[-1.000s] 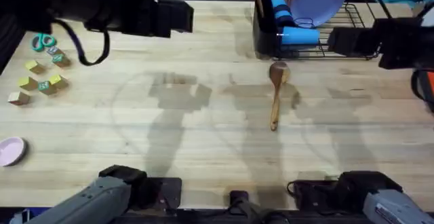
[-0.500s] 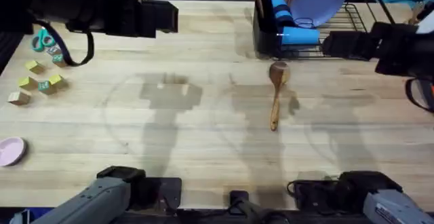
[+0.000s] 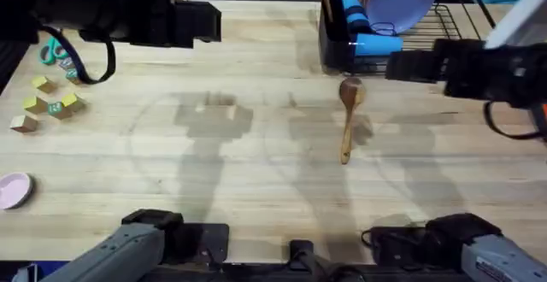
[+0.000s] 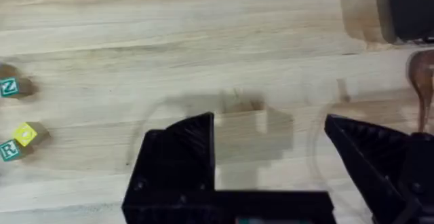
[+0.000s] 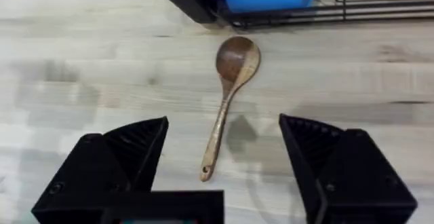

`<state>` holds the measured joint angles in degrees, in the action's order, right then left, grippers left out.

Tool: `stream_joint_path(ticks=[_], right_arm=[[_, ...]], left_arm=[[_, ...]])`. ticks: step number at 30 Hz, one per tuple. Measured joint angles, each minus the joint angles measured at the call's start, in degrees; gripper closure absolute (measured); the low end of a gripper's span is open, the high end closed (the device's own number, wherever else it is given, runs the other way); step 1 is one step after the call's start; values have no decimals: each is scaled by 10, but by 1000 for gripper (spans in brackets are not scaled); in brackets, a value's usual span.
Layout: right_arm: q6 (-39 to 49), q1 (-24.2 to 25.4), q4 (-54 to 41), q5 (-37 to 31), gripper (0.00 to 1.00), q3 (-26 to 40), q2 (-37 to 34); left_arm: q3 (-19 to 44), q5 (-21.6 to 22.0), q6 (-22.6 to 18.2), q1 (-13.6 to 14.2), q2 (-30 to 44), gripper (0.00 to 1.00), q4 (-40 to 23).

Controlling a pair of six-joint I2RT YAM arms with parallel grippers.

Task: Pick up the spoon on the table one by one and put them onto the rack

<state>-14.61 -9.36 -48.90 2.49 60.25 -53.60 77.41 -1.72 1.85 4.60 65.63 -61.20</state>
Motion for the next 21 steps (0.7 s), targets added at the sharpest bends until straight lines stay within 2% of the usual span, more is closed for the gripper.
stream_joint_path(ticks=[5, 9, 10, 21], right_arm=[[-42, -66, 0, -83, 6, 0, -38], [-73, -108, 0, -122, 6, 0, -75], [-92, -134, 0, -139, 6, 0, -125], [-97, -136, -7, -134, 6, 0, -194]], left_arm=[[0, 0, 0, 0, 0, 7, -10], [0, 0, 0, 0, 0, 7, -10], [0, 0, 0, 0, 0, 7, -10], [0, 0, 0, 0, 0, 7, -10]])
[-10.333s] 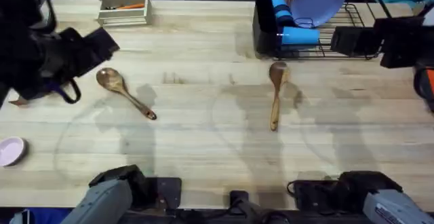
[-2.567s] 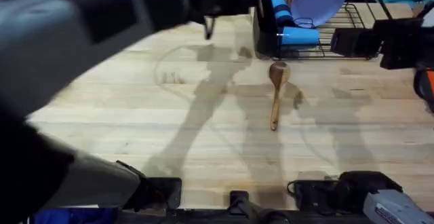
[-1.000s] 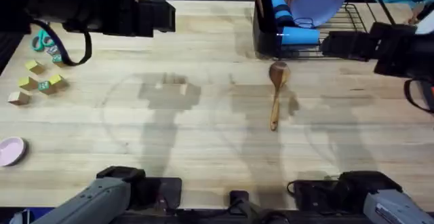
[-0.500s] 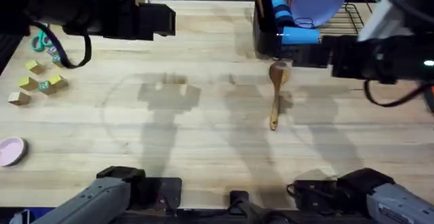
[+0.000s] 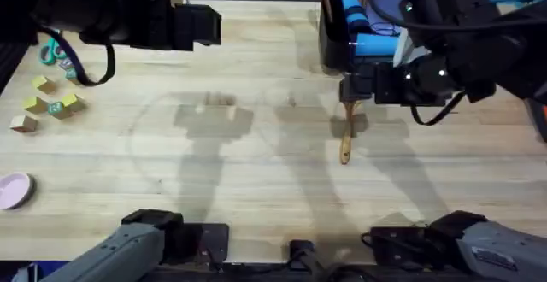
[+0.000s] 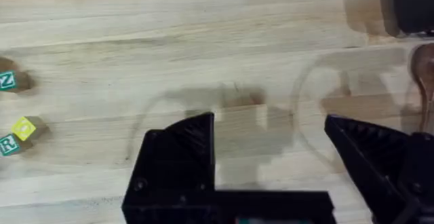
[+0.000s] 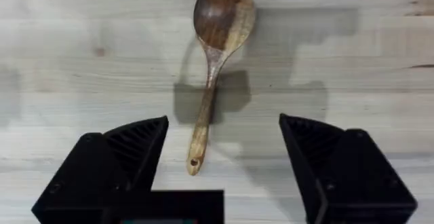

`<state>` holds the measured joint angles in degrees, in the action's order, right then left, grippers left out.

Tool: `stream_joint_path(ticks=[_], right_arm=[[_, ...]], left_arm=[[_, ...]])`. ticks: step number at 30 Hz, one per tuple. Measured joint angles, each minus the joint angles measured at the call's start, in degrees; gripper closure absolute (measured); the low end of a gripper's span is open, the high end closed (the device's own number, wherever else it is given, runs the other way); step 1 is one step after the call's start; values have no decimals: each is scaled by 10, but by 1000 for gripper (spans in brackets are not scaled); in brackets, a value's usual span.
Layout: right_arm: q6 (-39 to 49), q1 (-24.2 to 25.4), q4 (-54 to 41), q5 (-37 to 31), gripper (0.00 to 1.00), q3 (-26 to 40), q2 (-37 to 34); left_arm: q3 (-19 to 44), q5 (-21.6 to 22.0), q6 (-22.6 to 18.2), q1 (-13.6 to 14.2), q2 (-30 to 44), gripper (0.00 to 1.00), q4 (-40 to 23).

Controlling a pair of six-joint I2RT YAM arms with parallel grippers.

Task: Pick up the spoon on the table one by one and put them onto the rack

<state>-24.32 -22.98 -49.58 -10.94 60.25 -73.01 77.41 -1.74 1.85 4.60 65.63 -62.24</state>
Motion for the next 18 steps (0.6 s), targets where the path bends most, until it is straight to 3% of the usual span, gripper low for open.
stream_joint_path(ticks=[18], right_arm=[[-2, 0, 5, 25, 6, 0, -19]], left_arm=[[0, 0, 0, 0, 0, 7, 0]])
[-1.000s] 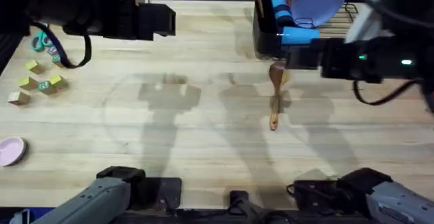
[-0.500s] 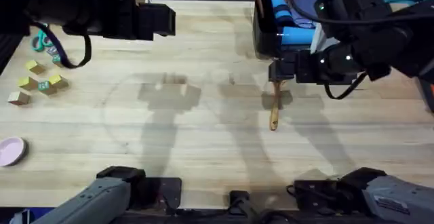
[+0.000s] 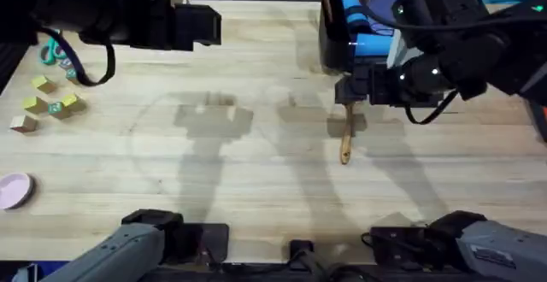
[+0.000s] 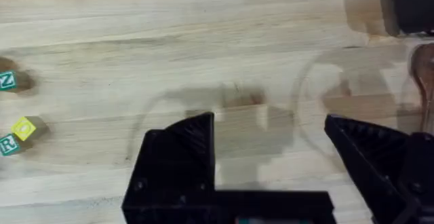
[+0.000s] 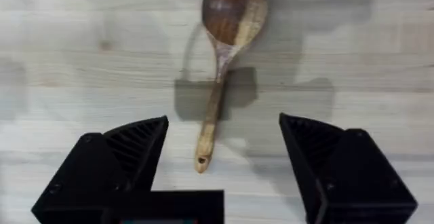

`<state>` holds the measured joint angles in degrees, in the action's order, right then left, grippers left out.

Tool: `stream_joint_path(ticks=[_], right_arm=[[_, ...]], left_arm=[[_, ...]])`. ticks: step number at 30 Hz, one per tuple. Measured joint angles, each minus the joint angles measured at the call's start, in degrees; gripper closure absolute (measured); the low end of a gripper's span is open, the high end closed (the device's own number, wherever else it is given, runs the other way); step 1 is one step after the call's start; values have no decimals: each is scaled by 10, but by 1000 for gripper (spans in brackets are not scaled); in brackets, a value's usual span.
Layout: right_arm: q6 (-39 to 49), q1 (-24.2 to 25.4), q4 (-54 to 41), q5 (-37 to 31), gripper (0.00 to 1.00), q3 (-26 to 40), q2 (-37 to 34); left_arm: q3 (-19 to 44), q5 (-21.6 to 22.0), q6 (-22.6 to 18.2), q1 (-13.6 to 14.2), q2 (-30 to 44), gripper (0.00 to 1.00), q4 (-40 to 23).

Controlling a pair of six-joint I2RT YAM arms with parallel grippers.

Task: Pick up the spoon on the table one by one and put them onto the rack

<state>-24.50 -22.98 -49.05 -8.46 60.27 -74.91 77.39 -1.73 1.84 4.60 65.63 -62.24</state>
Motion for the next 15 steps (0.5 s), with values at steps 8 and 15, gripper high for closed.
stream_joint_path(ticks=[8, 15], right_arm=[[-11, 0, 15, 17, 6, 0, -23], [-74, -1, 28, 16, 6, 0, -67]], left_arm=[[0, 0, 0, 0, 0, 7, 0], [0, 0, 0, 0, 0, 7, 0]])
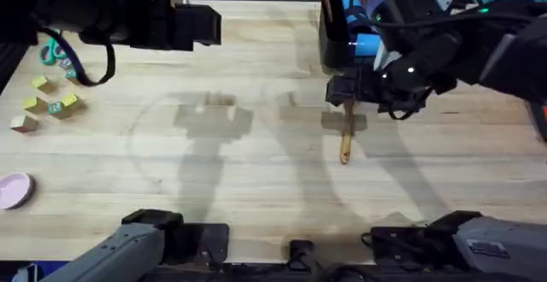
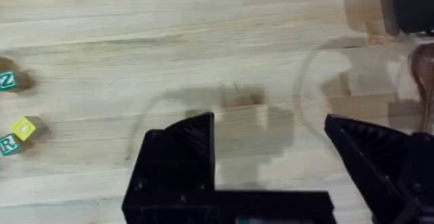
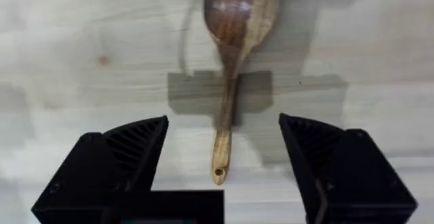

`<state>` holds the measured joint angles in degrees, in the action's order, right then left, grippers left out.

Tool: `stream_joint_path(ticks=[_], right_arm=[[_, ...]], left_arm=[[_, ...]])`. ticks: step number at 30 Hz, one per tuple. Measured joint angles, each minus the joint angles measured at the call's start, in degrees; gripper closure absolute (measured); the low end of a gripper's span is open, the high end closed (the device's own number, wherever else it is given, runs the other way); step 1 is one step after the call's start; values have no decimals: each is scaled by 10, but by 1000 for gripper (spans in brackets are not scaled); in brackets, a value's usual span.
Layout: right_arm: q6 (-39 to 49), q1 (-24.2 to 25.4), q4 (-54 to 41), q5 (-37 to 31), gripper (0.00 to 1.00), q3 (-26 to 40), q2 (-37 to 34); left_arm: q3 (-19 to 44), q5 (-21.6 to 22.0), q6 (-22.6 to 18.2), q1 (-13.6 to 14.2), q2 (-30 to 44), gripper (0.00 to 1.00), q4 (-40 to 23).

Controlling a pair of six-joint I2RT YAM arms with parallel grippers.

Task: Pick up the spoon on the table one by one and put them onto the rack

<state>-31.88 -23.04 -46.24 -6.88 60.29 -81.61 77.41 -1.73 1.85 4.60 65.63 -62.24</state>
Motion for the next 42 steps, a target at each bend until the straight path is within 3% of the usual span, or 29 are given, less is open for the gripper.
stream_joint_path(ticks=[10, 28, 31, 36, 42], right_arm=[[-128, -2, 13, -83, 6, 0, -25], [-160, -30, 34, -85, 6, 8, -155], [-161, -29, 42, -67, 130, 12, -161], [-162, -29, 47, -47, 506, 15, -164], [-161, -28, 39, -51, 841, 15, -164]], left_arm=[[0, 0, 0, 0, 0, 7, 0], [0, 0, -2, 0, 0, 7, 0], [0, 0, -2, 0, 0, 8, 0], [0, 0, -2, 0, 0, 7, 0], [0, 0, -2, 0, 0, 7, 0]])
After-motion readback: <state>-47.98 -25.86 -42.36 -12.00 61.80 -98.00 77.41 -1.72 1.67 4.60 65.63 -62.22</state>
